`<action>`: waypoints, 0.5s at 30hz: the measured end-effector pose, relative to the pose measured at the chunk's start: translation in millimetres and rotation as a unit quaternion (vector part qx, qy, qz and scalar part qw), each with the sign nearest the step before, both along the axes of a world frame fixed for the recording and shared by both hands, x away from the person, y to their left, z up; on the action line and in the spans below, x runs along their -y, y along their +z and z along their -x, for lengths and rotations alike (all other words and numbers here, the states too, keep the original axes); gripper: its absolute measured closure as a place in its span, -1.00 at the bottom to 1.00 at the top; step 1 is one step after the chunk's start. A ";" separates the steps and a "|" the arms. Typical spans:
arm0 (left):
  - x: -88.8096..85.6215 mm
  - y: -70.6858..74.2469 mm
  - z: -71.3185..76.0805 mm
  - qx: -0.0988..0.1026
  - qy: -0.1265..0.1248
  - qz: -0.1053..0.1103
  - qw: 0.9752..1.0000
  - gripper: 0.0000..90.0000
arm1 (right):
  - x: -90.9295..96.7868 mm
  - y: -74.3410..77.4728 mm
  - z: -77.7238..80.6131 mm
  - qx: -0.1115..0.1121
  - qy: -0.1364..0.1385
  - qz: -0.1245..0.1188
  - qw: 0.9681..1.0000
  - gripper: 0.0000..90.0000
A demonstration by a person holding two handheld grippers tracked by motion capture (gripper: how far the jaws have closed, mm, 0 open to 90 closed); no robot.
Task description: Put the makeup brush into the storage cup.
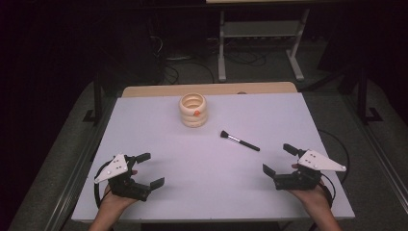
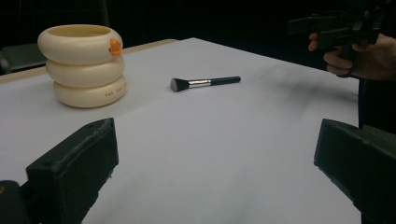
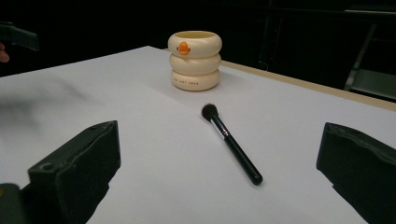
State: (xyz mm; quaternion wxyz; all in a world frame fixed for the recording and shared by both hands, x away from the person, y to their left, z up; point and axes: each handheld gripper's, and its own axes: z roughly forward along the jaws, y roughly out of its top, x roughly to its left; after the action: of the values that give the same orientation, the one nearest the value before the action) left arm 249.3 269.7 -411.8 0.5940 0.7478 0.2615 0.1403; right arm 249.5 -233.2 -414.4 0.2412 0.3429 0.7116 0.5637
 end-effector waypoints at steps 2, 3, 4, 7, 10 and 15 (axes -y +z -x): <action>-0.5 0.1 -0.4 0.001 -0.001 0.000 1.000 -1.00 | -0.1 0.0 0.0 0.000 0.000 0.000 1.000 -1.00; -0.3 -0.1 -0.1 -0.001 0.000 0.001 1.000 -1.00 | 0.1 0.0 -0.2 0.002 0.001 -0.002 1.000 -1.00; -0.3 -0.2 -0.2 -0.001 0.000 0.001 1.000 -1.00 | 0.3 0.1 -0.5 0.002 0.001 -0.003 1.000 -1.00; 0.4 -0.2 -0.9 0.000 -0.002 0.001 1.000 -1.00 | 0.2 0.7 -0.2 -0.003 0.000 -0.005 1.000 -1.00; 1.4 -0.4 -0.8 -0.002 -0.002 0.003 1.000 -1.00 | 0.5 1.2 -1.3 0.003 0.001 -0.003 1.000 -1.00; 1.1 -1.1 -0.9 -0.004 -0.003 0.003 1.000 -1.00 | -1.4 2.7 -3.8 -0.003 0.001 -0.003 1.000 -1.00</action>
State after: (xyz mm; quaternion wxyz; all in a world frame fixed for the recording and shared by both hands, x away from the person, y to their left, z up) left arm 250.2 268.7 -413.0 0.5958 0.7472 0.2616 0.1350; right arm 253.3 -231.7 -411.8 0.2377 0.3444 0.7109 0.5652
